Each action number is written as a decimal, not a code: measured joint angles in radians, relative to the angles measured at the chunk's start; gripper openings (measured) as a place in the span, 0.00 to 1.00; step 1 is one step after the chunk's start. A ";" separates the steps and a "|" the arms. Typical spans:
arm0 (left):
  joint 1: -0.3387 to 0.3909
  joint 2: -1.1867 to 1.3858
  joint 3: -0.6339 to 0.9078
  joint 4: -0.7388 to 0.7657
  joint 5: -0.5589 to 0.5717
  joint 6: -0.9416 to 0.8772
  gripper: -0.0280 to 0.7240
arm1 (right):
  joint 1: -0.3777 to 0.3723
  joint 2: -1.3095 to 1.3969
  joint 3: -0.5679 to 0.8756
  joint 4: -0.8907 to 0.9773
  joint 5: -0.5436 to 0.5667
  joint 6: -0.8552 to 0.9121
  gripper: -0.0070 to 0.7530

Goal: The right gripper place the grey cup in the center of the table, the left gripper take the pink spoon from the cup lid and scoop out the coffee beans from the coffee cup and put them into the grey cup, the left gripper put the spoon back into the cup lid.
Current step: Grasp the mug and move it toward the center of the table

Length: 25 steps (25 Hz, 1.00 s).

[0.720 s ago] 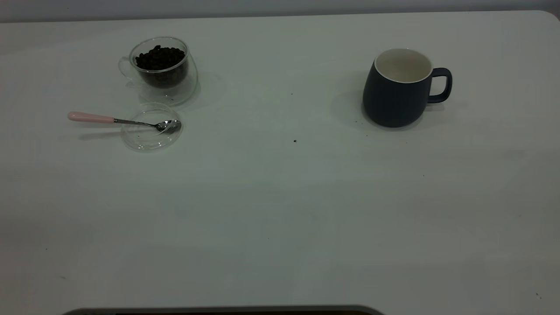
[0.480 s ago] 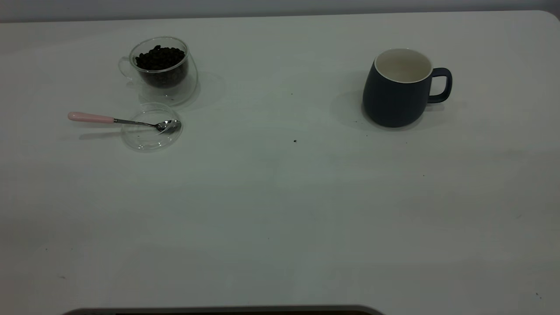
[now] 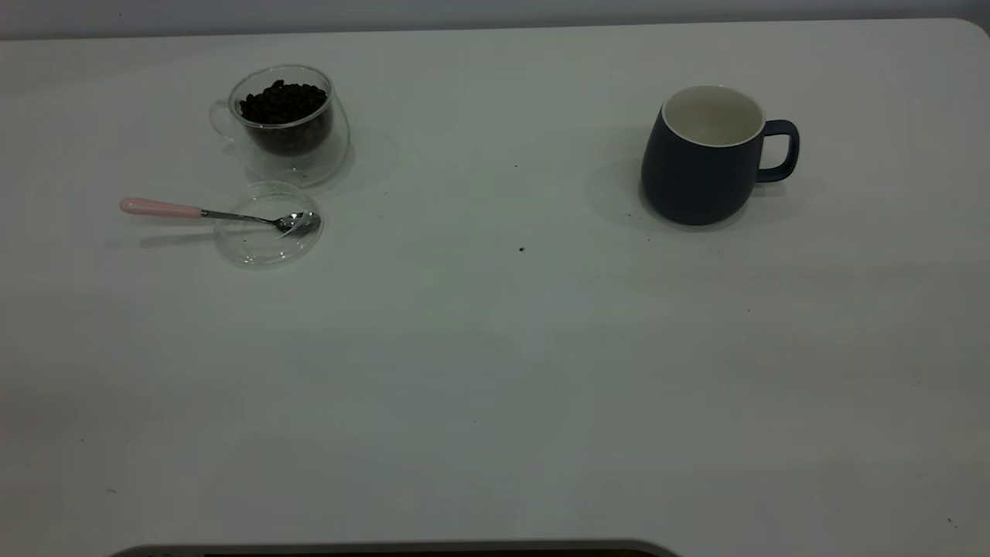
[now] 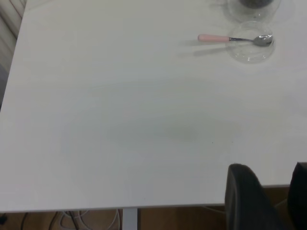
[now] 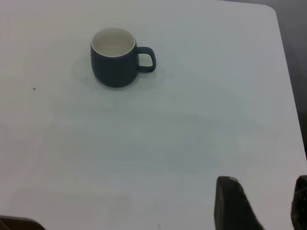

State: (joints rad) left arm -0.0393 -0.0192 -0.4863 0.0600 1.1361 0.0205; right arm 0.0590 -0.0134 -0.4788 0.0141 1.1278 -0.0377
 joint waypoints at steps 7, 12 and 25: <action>0.000 0.000 0.000 0.000 0.000 0.000 0.41 | 0.000 0.000 0.000 0.000 0.000 0.000 0.45; 0.000 0.000 0.000 0.000 0.000 0.001 0.41 | 0.000 0.000 0.000 0.000 0.000 0.000 0.45; 0.000 0.000 0.000 0.000 0.000 0.001 0.41 | 0.061 0.003 0.000 0.020 0.000 0.000 0.45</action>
State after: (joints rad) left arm -0.0393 -0.0192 -0.4863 0.0600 1.1361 0.0217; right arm 0.1199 -0.0105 -0.4788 0.0338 1.1278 -0.0377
